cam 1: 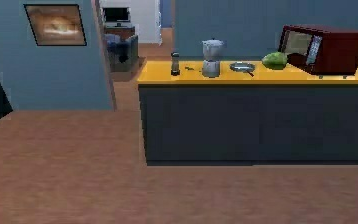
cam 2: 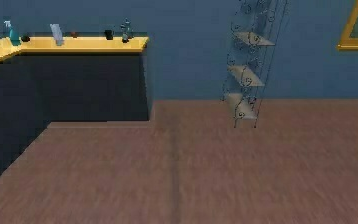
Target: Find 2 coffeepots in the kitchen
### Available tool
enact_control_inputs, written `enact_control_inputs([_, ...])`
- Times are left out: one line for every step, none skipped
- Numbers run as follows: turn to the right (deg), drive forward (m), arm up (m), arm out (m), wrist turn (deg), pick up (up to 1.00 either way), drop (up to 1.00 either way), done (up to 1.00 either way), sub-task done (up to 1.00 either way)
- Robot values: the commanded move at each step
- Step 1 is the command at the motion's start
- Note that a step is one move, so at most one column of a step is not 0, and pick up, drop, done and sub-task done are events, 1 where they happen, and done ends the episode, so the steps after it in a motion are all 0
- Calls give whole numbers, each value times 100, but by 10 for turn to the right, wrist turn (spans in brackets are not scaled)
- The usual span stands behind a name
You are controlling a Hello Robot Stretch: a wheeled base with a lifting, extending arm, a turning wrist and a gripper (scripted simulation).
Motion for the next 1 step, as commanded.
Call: enact_control_inputs([0,85,0,0,0,0,0,0,0])
